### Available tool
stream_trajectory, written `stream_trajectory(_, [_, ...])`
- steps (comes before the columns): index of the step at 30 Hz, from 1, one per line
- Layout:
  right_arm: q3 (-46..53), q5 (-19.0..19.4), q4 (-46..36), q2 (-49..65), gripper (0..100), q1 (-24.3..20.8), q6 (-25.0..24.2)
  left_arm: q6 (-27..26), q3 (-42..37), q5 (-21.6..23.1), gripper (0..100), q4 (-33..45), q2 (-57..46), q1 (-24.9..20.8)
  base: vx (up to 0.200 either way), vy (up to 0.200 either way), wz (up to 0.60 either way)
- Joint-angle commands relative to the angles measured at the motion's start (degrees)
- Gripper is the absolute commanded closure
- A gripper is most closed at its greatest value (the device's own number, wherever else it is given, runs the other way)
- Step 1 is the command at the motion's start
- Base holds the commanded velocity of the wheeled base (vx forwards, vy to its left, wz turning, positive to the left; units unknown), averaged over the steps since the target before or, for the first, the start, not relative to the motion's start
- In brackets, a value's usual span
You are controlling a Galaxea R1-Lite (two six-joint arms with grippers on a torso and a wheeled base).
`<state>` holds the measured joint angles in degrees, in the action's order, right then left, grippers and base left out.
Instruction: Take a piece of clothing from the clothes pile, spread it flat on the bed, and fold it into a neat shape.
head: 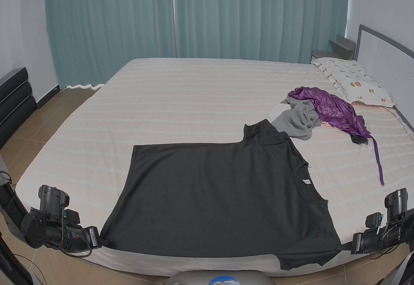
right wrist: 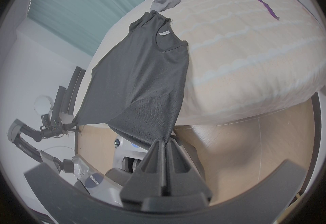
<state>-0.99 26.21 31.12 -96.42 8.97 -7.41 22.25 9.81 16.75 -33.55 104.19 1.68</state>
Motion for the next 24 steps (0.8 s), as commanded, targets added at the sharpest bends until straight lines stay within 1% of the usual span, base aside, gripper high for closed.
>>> stream_trajectory(1, [0.99,-0.19,-1.59,3.25,100,-0.01,1.44,-2.03,0.03,-0.14,100,2.26,-1.98,-0.01,0.000,0.000,0.00])
stream_trajectory(3, [0.99,-0.28,-2.47,4.04,100,-0.01,2.05,-2.91,0.12,-0.40,100,3.84,-2.42,-0.01,0.000,0.000,0.00])
stream_trajectory(7, [0.99,-0.37,-4.67,5.54,100,-0.01,3.11,-3.00,0.56,-0.49,100,6.04,-3.65,-0.01,0.000,0.000,0.00])
stream_trajectory(15, [0.99,-0.46,-9.15,8.88,100,3.24,8.47,-4.23,1.17,-0.49,100,12.19,-7.60,-0.54,0.000,0.000,0.00])
stream_trajectory(16, [0.99,-0.46,-9.15,8.88,100,3.24,8.47,-4.23,1.17,-0.49,100,12.19,-7.60,-0.54,0.000,0.000,0.00])
stream_trajectory(18, [0.99,-0.46,-9.15,9.14,100,3.51,8.55,-4.76,1.96,-0.49,100,15.00,-8.48,-0.54,0.000,0.000,0.00])
stream_trajectory(24, [0.02,0.16,-8.71,10.46,100,3.51,8.03,-4.49,4.34,-0.58,100,15.71,-8.30,-0.54,0.000,0.000,0.00])
